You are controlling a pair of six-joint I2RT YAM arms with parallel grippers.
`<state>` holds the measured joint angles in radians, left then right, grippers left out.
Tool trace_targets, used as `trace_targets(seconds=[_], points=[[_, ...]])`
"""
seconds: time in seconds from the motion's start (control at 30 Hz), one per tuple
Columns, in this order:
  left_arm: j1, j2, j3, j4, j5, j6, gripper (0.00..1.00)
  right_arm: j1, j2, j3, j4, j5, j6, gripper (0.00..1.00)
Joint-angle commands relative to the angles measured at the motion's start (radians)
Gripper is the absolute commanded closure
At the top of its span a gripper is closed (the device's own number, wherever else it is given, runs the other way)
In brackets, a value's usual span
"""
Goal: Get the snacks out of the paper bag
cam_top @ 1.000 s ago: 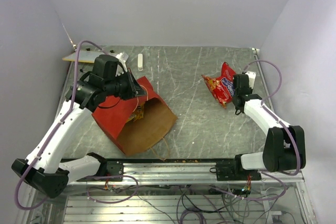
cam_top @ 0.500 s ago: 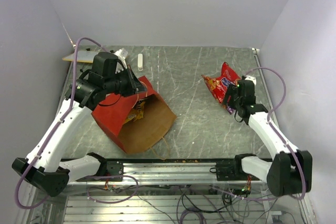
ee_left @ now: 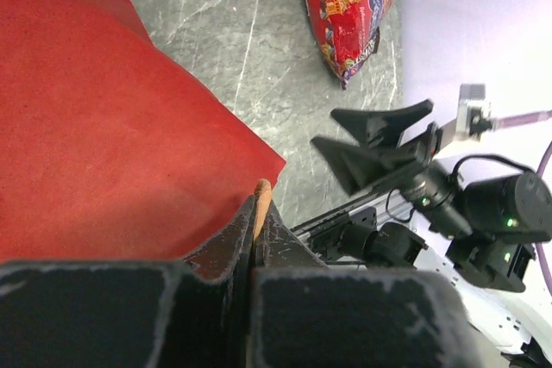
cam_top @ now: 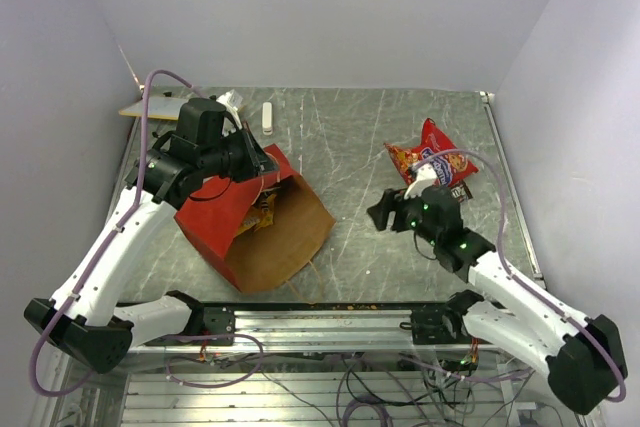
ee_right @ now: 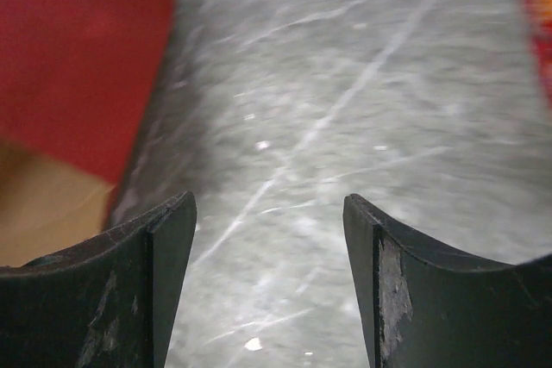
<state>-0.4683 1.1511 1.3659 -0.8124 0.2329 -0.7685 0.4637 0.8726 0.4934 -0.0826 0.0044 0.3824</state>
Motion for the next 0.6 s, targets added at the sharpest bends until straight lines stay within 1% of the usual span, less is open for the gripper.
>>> trace_targets(seconds=[0.0, 0.07, 0.13, 0.23, 0.3, 0.37, 0.47, 0.57], points=[[0.005, -0.001, 0.01, 0.021, -0.048, -0.008, 0.93, 0.175, 0.003, -0.035, 0.176, 0.027, 0.035, 0.31], [0.005, -0.004, 0.005, 0.021, -0.056, -0.018, 0.93, 0.237, 0.052, -0.012, 0.193, 0.023, -0.003, 0.31], [0.005, -0.008, 0.004, 0.022, -0.066, -0.03, 0.93, 0.298, 0.087, 0.025, 0.201, 0.011, -0.079, 0.31], [0.005, -0.009, 0.002, 0.015, -0.083, -0.047, 0.93, 0.409, 0.113, 0.087, 0.182, 0.011, -0.24, 0.31], [0.006, -0.007, 0.005, 0.002, -0.087, -0.053, 0.93, 0.486, 0.104, 0.108, 0.17, 0.04, -0.349, 0.31], [0.006, -0.004, 0.013, -0.008, -0.087, -0.054, 0.93, 0.535, 0.07, 0.095, 0.193, 0.044, -0.429, 0.31], [0.005, -0.004, 0.028, -0.011, -0.088, -0.051, 0.93, 0.596, 0.028, 0.05, 0.251, -0.007, -0.579, 0.31], [0.005, -0.002, 0.043, -0.017, -0.09, -0.045, 0.93, 0.634, 0.072, 0.06, 0.265, -0.031, -0.71, 0.3]])
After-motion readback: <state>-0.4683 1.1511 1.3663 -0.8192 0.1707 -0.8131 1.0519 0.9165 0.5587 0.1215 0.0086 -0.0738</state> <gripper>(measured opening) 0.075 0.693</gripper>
